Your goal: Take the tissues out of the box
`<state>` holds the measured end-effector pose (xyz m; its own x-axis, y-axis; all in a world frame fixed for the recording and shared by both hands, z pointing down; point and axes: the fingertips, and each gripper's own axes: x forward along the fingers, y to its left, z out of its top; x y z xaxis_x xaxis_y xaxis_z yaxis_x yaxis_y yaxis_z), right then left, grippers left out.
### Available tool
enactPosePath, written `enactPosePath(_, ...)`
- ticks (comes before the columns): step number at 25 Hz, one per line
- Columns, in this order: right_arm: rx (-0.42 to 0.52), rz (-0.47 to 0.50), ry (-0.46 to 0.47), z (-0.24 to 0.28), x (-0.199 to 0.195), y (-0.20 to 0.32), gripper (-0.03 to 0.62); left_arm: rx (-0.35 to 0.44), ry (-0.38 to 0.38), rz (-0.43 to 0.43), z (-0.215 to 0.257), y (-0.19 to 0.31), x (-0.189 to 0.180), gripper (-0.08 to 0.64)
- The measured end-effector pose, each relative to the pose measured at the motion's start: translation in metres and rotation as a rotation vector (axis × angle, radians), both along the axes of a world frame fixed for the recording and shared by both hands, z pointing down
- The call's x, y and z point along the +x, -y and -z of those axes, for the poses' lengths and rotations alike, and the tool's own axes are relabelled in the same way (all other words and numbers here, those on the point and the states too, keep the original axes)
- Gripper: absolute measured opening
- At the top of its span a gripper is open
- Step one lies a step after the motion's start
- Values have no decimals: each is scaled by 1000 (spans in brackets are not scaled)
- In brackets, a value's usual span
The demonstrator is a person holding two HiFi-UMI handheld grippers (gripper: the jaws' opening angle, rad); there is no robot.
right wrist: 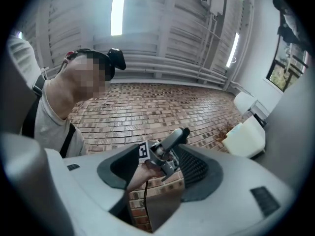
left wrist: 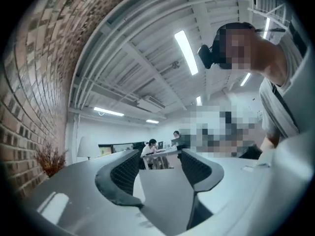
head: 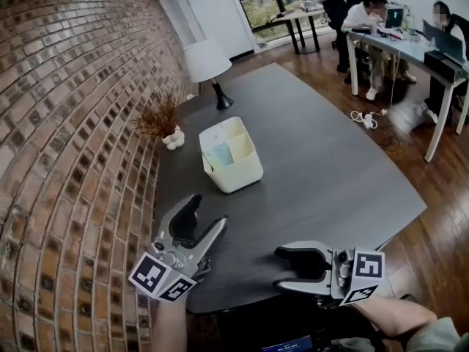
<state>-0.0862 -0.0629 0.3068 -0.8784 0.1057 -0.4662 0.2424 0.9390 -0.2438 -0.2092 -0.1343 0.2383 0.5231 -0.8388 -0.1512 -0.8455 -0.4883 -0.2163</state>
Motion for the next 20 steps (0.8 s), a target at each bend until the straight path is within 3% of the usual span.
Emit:
enactPosePath(5,-30,5,18,2,2,4,267,-134,215,31,9,75,-26,419)
enactPosePath(10,-26,10,24,4,3,2,267,-345,629,73,-20,157,-63,472)
enactPosePath(12,-24,15,28,6,2,0,267,-434,744,85,-29,185,-82,491)
enactPosePath(20,-44,18,34,8,0,1,267,-719,940,35,-70,245,-122,492)
